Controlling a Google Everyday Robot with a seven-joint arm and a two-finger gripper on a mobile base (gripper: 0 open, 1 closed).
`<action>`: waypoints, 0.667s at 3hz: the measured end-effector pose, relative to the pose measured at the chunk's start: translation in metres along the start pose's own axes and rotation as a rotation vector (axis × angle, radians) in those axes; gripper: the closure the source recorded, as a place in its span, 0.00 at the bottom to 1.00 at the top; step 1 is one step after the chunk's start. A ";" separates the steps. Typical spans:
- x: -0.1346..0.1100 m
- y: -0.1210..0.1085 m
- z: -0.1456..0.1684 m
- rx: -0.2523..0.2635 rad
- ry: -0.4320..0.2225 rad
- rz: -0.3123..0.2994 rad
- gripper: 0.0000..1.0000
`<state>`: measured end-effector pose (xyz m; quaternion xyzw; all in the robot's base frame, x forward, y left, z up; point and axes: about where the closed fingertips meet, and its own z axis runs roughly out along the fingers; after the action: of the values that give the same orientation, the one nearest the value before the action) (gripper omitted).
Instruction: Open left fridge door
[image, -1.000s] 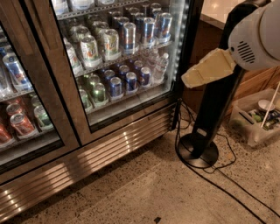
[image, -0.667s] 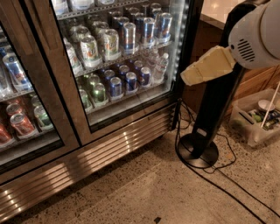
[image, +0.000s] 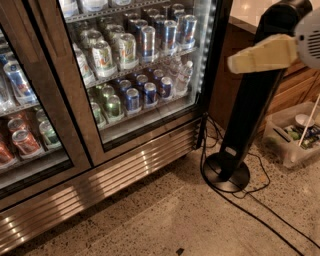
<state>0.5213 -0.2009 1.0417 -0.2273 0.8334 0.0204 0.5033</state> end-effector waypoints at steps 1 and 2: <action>0.016 -0.023 0.018 -0.046 -0.021 0.050 0.00; 0.016 -0.023 0.018 -0.046 -0.021 0.050 0.00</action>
Offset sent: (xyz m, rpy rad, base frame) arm 0.0156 -0.0255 -0.0132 0.0650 0.0038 0.0088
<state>0.5388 -0.2223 1.0236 -0.2176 0.8327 0.0546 0.5062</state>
